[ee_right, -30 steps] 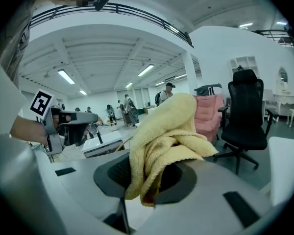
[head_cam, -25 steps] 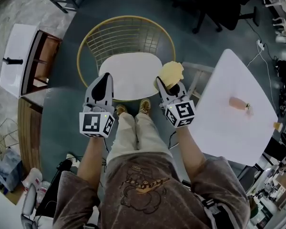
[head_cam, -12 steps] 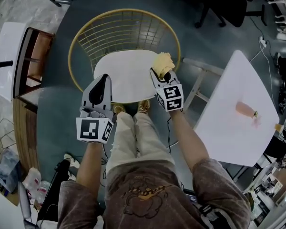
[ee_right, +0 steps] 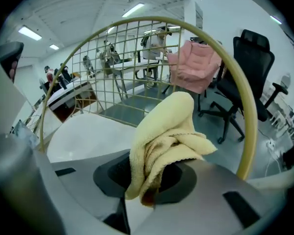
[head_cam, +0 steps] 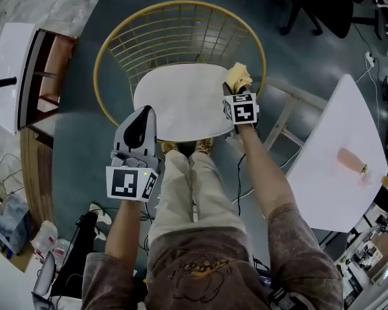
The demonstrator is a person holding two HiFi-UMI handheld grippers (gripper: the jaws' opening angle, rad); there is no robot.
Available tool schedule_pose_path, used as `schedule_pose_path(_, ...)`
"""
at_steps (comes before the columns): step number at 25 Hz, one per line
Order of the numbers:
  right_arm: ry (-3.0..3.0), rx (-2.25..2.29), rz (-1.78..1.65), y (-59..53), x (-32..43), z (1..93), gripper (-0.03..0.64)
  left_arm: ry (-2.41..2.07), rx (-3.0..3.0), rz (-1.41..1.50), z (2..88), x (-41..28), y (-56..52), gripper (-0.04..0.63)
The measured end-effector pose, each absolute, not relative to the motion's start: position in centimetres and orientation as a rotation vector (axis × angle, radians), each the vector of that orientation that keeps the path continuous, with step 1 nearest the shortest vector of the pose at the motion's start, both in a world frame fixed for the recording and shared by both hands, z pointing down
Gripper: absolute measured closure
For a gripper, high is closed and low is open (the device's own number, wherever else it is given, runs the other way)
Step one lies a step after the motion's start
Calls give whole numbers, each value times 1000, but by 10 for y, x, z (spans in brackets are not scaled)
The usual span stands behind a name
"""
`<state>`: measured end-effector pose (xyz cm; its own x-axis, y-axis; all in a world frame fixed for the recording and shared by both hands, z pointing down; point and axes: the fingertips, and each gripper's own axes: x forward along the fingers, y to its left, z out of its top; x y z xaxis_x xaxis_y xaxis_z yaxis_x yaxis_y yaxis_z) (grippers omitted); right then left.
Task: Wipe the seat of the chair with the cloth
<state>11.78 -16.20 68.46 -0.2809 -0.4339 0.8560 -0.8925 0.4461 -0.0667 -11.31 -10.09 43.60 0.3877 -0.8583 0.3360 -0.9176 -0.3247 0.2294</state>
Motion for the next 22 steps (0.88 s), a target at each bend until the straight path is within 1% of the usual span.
schedule_pose_path(6,-1840,1060,678,-169,119,712,505,-1530,2264,203,453,-116,-106,589)
schedule_pose_path(15,-1842,1052,683,-171,115,715,506,-1518,2256,223,467,-120,-106,589)
schedule_pose_path(22,-1867,966,705,-170,84,723,506,-1502,2253,235,476,-125,-106,589)
